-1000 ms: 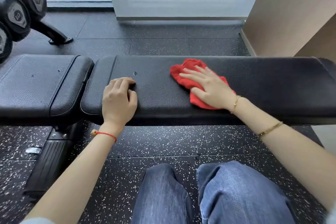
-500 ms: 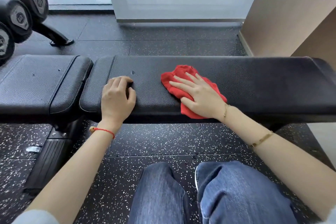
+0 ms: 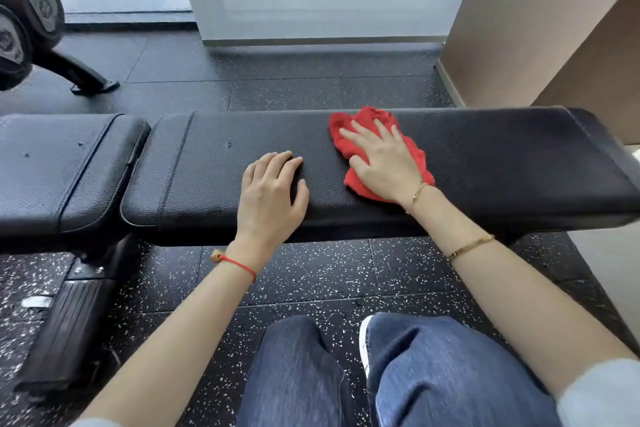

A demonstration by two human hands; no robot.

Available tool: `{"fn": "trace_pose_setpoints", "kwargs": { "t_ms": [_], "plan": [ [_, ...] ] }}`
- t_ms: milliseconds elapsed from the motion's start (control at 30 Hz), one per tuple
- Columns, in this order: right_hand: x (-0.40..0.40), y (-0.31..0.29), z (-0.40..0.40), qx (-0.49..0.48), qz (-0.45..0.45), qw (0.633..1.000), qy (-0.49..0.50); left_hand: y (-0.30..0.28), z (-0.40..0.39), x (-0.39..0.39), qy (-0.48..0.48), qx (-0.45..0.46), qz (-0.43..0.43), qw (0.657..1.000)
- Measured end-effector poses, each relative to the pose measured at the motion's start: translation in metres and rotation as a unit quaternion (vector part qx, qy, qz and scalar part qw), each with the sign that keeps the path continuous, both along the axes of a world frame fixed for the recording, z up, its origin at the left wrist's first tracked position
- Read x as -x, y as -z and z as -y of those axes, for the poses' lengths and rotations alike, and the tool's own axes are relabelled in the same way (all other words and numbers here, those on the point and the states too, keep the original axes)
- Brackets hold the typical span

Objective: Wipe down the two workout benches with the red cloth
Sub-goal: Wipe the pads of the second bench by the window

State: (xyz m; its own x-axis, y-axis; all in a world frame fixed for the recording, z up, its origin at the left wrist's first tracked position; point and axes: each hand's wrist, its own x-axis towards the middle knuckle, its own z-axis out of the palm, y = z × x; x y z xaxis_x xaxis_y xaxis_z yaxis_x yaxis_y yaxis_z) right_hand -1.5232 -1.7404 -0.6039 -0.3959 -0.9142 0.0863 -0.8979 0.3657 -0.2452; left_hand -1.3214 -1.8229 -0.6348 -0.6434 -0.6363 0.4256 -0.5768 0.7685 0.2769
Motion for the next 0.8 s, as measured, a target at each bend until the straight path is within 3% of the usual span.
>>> {"fn": "trace_pose_setpoints", "kwargs": {
  "t_ms": [167,300,433,500,667,800],
  "plan": [
    [-0.011,0.001,-0.053,0.014,0.002,0.996,-0.087,0.01,0.002,0.0,-0.01,0.034,0.003,0.999],
    [0.04,0.0,-0.066,0.01,0.008,1.0,0.015,0.012,0.003,0.002,-0.012,0.049,0.007,0.999],
    [0.069,-0.007,-0.023,-0.006,0.004,0.993,0.118,0.012,0.002,0.004,-0.022,0.056,0.003,0.998],
    [0.055,-0.006,-0.001,-0.016,-0.001,0.996,0.09,0.012,0.002,0.004,-0.022,0.06,0.001,0.998],
    [-0.001,-0.004,-0.01,-0.007,-0.002,0.996,-0.084,0.013,0.003,0.004,-0.023,0.062,-0.002,0.998],
    [0.015,-0.003,-0.049,0.025,0.017,0.997,-0.066,0.014,0.003,0.002,-0.018,0.062,-0.013,0.998]
  ]
}}
